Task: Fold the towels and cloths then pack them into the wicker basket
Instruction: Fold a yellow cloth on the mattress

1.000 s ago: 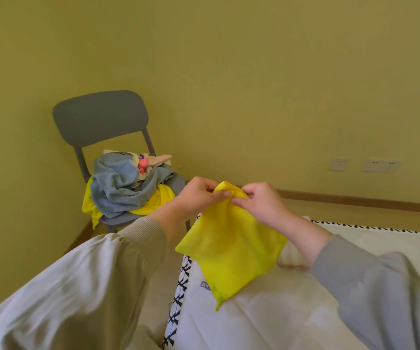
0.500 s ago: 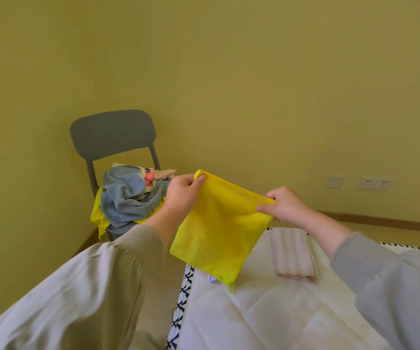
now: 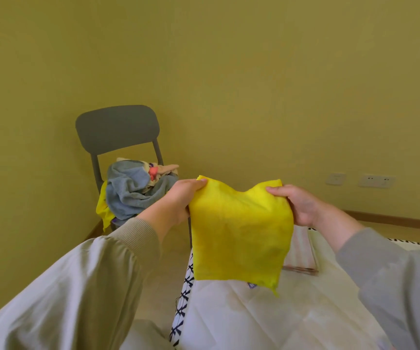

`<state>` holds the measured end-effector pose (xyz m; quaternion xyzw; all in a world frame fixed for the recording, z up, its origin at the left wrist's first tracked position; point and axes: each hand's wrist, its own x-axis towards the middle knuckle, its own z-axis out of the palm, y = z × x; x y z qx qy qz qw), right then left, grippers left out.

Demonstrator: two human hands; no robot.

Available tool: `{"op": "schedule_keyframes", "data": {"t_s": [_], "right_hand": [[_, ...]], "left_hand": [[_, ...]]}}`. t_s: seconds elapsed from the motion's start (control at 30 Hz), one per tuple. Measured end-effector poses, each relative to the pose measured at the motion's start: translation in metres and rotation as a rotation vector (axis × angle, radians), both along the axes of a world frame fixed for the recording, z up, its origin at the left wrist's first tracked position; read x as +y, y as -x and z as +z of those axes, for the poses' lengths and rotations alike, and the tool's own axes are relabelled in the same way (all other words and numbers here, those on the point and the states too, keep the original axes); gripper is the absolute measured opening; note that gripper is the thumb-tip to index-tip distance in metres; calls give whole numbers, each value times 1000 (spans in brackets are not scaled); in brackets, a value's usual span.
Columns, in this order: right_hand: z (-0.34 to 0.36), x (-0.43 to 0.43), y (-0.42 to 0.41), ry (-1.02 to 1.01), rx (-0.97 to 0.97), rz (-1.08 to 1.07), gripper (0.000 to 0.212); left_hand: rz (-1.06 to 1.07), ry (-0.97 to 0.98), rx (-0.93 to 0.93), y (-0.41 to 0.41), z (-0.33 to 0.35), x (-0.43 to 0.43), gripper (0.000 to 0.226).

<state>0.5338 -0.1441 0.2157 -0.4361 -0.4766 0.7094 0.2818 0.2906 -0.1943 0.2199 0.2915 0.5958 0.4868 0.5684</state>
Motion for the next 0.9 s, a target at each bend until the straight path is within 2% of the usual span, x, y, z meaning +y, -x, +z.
{"op": "schedule_keyframes", "data": {"t_s": [0.1, 0.17, 0.23, 0.27, 0.33, 0.4, 0.47, 0.53, 0.6, 0.67, 0.8, 0.9], "right_hand": [[-5, 2, -3, 51, -61, 54, 22], [-13, 6, -3, 87, -157, 68, 21], [-28, 13, -3, 93, -285, 47, 17], [-38, 17, -2, 66, -362, 24, 13], [-56, 24, 0, -45, -534, -32, 7], [-76, 33, 2, -230, -716, -54, 16], [-92, 39, 4, -383, -803, -66, 18], [-105, 45, 6, -451, -814, -108, 9], [-116, 49, 9, -430, -798, -156, 6], [-128, 54, 13, -318, -725, -189, 13], [-146, 61, 21, -27, -464, -189, 10], [-156, 70, 25, 17, -377, -210, 14]], "left_hand": [[-60, 85, -6, 4, -12, 2, 40], [-78, 113, -1, 7, -21, 6, 31], [-44, 111, 96, 7, -35, 14, 15], [-35, 100, 218, 6, -43, 17, 9], [-99, 61, 628, 4, -59, 22, 13], [-177, -1, 974, 2, -76, 26, 15], [-147, -14, 1090, 2, -92, 28, 22], [-93, 15, 1000, 3, -106, 34, 26], [-41, 53, 726, 0, -114, 40, 16], [4, 111, 472, -2, -121, 44, 29], [48, 210, 222, 0, -137, 62, 33], [67, 247, 92, 5, -141, 71, 36]]}}
